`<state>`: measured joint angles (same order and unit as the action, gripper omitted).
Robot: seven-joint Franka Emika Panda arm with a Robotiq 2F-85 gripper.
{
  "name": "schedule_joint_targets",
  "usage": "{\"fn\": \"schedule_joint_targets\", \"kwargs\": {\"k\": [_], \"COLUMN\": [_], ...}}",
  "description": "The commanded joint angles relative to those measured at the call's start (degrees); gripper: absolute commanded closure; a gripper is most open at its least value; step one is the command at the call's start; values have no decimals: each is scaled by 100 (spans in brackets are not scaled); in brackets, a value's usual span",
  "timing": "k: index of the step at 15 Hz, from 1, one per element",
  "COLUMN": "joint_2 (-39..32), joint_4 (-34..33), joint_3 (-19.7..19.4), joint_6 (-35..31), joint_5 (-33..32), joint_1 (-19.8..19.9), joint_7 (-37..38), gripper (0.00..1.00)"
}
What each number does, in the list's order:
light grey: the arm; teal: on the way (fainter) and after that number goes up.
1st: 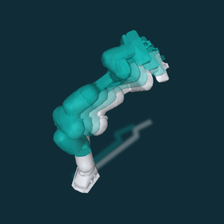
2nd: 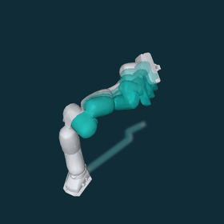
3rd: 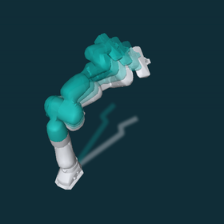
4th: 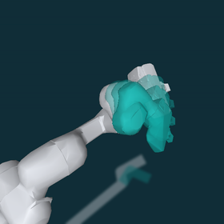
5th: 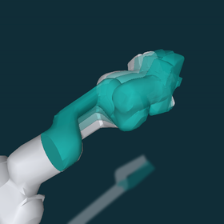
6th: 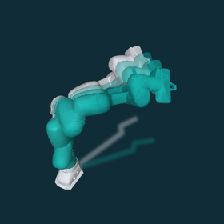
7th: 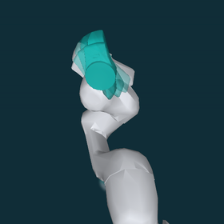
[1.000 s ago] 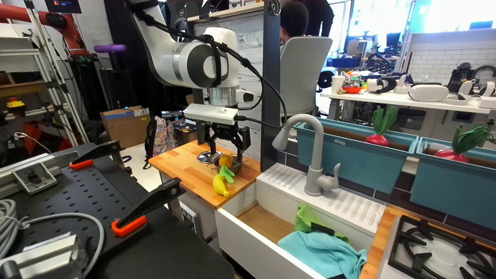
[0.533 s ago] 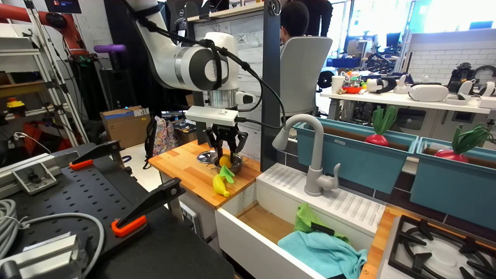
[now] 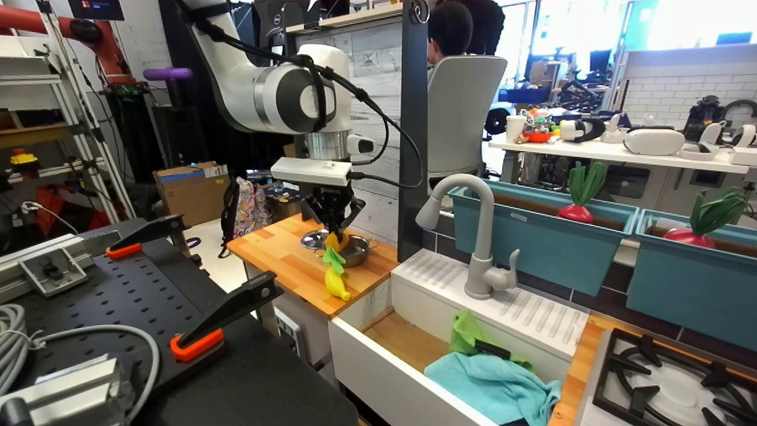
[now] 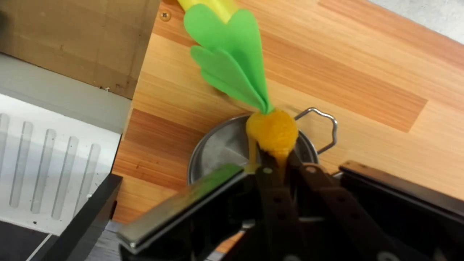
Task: Put the carrot plushie in the pot, then move the tap nozzle to the right
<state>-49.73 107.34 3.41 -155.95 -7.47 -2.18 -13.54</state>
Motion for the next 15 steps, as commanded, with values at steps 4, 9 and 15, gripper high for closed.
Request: {"fn": "schedule_joint_targets", "kwargs": {"k": [4, 9, 15], "joint_2": [976, 722, 285], "joint_4": [958, 529, 284], "joint_3": [-415, -448, -428], "joint_6": [-519, -383, -461], "joint_5": [-262, -276, -291], "joint_1": [-831, -1312, -1590], "joint_7": [828, 1249, 1358], "gripper": [98, 98, 98]}}
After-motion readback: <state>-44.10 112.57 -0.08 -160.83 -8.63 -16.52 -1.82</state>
